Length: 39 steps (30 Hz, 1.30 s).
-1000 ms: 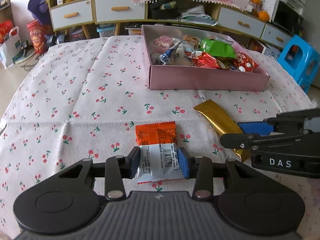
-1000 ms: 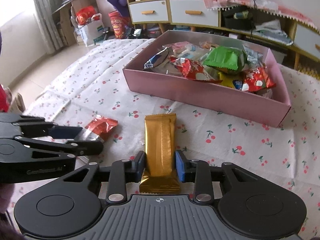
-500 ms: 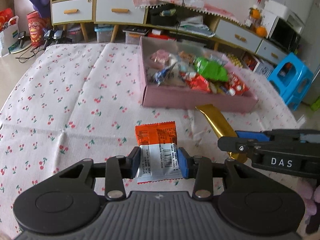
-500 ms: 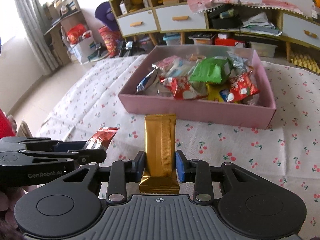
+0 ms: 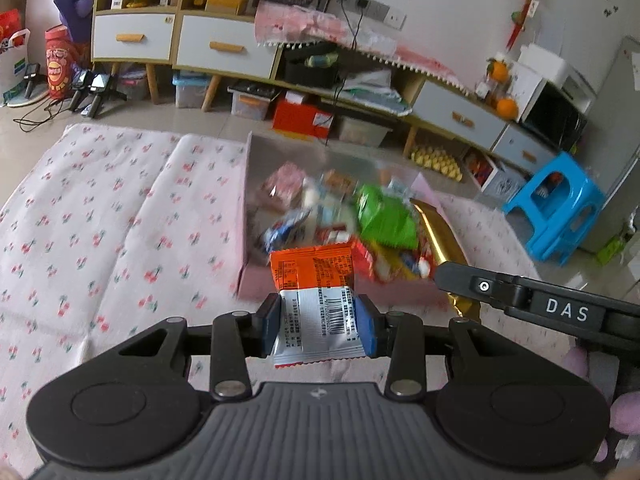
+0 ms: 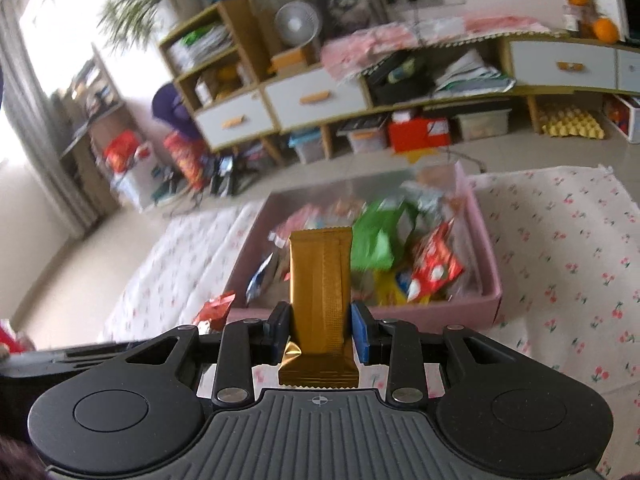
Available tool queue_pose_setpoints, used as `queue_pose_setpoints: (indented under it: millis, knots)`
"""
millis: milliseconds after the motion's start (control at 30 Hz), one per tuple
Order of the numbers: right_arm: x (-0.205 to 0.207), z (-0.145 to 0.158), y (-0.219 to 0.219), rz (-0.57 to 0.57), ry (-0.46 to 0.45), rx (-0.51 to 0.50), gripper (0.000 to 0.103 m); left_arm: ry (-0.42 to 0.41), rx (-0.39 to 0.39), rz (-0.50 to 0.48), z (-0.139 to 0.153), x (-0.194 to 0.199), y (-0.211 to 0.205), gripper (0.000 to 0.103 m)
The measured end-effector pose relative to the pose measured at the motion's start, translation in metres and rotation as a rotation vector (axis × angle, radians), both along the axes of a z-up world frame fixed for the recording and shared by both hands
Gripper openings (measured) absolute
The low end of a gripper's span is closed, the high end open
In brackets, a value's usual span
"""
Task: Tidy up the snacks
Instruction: 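Carry both packets into the pink box and open both tools to release them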
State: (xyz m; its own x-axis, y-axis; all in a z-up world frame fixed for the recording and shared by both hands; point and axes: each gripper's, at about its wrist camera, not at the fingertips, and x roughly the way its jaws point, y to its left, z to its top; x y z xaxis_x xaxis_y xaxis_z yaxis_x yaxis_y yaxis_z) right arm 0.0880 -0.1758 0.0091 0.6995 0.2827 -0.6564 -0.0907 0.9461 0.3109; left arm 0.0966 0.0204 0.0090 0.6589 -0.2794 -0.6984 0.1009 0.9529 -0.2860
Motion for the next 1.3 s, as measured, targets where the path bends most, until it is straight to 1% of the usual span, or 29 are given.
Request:
queue_pose_setpoints:
  millis: [100,167,400,500,700,833,867,933,967,1000,1033,1133,1300]
  knots:
    - [0.01,0.002,-0.011,-0.054,-0.016,0.015,0.032,-0.009,-0.011,0.005,0.0,0.014,-0.004,0.036]
    - [0.016,0.002,-0.017,-0.081,-0.024,0.005,0.032,-0.014,-0.014,0.014,-0.002,0.024,-0.006,0.036]
    - [0.042,-0.009,-0.034,-0.171,-0.009,-0.007,0.032,-0.047,-0.049,0.073,-0.008,0.05,-0.013,0.036]
    - [0.05,-0.015,-0.036,-0.194,-0.007,-0.017,0.032,-0.052,-0.037,0.099,-0.012,0.056,-0.017,0.037]
    - [0.062,-0.03,-0.04,-0.245,0.021,0.0,0.032,-0.058,-0.009,0.115,-0.018,0.063,-0.018,0.037]
    - [0.065,-0.036,-0.039,-0.244,0.028,-0.02,0.033,-0.055,0.0,0.11,-0.022,0.063,-0.016,0.037]
    - [0.065,-0.037,-0.039,-0.241,0.028,-0.025,0.035,-0.054,-0.001,0.108,-0.023,0.064,-0.015,0.038]
    - [0.062,-0.037,-0.042,-0.236,0.013,0.001,0.037,-0.052,-0.023,0.099,-0.023,0.063,-0.014,0.048]
    - [0.062,-0.037,-0.044,-0.237,0.016,0.025,0.05,-0.049,-0.028,0.097,-0.022,0.063,-0.015,0.06]
    - [0.061,-0.036,-0.048,-0.249,0.02,0.051,0.056,-0.057,-0.024,0.104,-0.02,0.062,-0.015,0.068]
    - [0.06,-0.035,-0.051,-0.265,0.015,0.07,0.061,-0.065,-0.015,0.109,-0.019,0.061,-0.016,0.07]
    - [0.058,-0.03,-0.058,-0.286,0.013,0.087,0.061,-0.06,0.009,0.091,-0.017,0.06,-0.019,0.072]
    - [0.054,-0.028,-0.057,-0.285,0.04,0.037,0.063,-0.059,0.037,0.079,-0.012,0.054,-0.023,0.081]
